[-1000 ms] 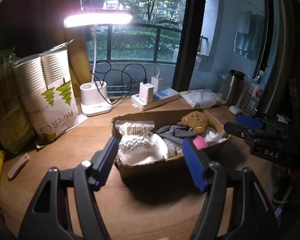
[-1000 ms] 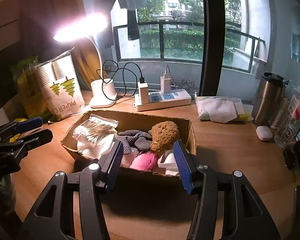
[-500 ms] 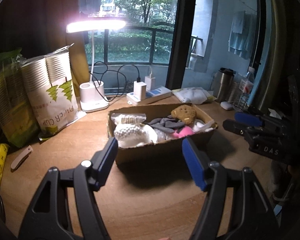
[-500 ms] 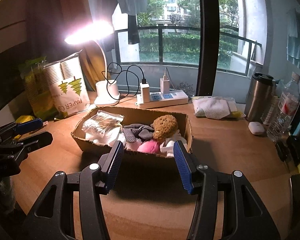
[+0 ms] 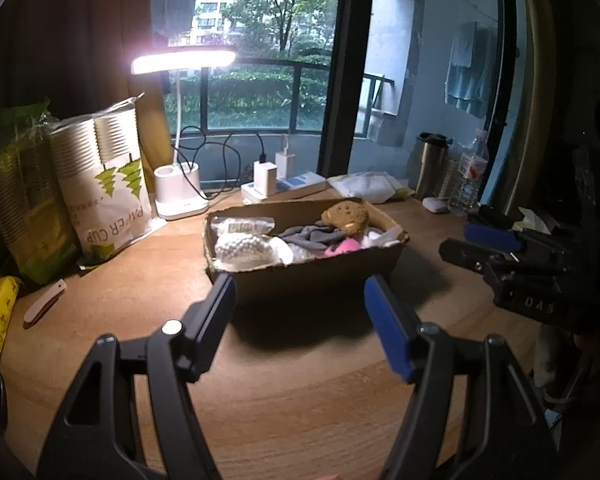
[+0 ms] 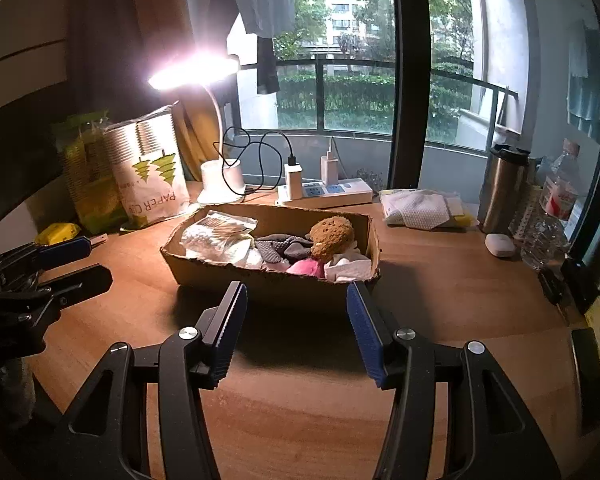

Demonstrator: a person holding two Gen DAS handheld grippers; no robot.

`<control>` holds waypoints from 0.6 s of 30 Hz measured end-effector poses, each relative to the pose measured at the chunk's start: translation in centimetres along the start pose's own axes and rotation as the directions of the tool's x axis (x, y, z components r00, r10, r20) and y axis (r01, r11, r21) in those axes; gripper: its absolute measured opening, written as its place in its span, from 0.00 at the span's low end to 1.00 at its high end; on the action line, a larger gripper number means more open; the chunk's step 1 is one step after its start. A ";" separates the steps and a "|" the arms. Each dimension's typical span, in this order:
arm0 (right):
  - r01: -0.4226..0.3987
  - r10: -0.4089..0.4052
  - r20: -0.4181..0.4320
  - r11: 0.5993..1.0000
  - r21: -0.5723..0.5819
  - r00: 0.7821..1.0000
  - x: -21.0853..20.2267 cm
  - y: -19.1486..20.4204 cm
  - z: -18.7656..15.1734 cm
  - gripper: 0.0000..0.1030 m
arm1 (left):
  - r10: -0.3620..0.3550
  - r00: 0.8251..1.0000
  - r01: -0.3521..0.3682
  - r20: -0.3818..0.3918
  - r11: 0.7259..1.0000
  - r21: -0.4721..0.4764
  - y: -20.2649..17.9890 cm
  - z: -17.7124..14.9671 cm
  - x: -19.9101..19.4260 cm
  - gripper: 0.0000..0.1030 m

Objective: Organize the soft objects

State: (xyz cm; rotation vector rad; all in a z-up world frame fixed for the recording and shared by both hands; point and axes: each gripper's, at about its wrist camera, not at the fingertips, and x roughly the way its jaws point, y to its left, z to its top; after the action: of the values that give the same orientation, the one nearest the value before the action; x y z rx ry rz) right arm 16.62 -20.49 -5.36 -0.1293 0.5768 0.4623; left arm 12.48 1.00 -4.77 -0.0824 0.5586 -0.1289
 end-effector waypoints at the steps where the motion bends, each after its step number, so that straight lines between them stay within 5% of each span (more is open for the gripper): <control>1: 0.000 0.000 0.004 1.000 -0.002 1.000 -0.3 0.1 -0.1 0.54 | -0.004 1.000 0.004 0.003 1.000 0.002 -0.1 0.0 -0.2 0.67; 15: 0.023 -0.020 0.105 0.999 -0.023 0.994 -5.4 1.0 1.1 0.55 | -0.016 0.993 0.013 0.114 1.000 0.024 -1.8 1.4 -4.8 0.80; 18: 0.033 -0.029 0.139 0.999 -0.030 0.990 -6.8 1.3 1.6 0.63 | -0.013 0.989 0.010 0.148 1.000 0.024 -1.9 2.1 -6.0 0.88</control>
State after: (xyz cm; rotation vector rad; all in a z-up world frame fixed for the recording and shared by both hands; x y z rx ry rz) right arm 11.75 -21.59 -0.28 -0.1354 0.4307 0.4469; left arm 8.37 0.05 0.31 -0.0723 0.4079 -0.1392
